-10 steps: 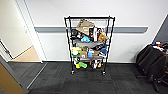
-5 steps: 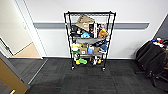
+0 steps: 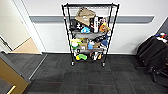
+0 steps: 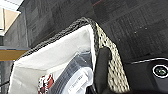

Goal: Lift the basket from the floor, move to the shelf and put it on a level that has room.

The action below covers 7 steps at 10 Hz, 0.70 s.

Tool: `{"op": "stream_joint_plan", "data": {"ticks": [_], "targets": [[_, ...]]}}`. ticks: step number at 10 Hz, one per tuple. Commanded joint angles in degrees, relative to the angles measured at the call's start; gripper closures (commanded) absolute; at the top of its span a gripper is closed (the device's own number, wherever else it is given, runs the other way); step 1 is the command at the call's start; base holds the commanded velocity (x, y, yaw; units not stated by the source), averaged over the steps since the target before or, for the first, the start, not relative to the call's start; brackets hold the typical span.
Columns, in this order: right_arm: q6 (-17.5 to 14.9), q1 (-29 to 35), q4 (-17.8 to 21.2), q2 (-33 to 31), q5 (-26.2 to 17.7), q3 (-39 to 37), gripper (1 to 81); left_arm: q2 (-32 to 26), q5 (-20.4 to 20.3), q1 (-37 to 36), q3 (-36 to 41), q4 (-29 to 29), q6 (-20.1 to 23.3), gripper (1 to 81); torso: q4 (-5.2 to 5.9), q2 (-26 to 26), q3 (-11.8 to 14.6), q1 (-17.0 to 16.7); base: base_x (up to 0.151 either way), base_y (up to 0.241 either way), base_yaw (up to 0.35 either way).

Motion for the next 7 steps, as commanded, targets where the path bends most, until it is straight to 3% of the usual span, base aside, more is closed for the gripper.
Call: {"op": "stream_joint_plan", "data": {"ticks": [1, 3, 7], "targets": [[0.2, 3.8, -0.1, -1.4, -2.7, 1.7, 81.1, -1.0, 2.3, -4.4, 1.7, 0.7, 0.3, 81.1, 0.00, 0.0, 3.6, 0.0, 0.000, 0.000, 0.000], [0.2, 3.6, -0.1, -1.4, -2.7, 1.6, 81.1, -1.2, 2.3, -3.1, 1.6, 0.7, 0.4, 81.1, 0.00, -0.2, 5.2, 0.0, 0.000, 0.000, 0.000], [0.2, 3.3, -0.1, -1.3, -2.7, 1.7, 81.1, -1.3, 2.3, -2.1, 0.9, 0.5, 0.2, 81.1, 0.00, -0.2, 10.8, -0.1, 0.000, 0.000, 0.000]]}}
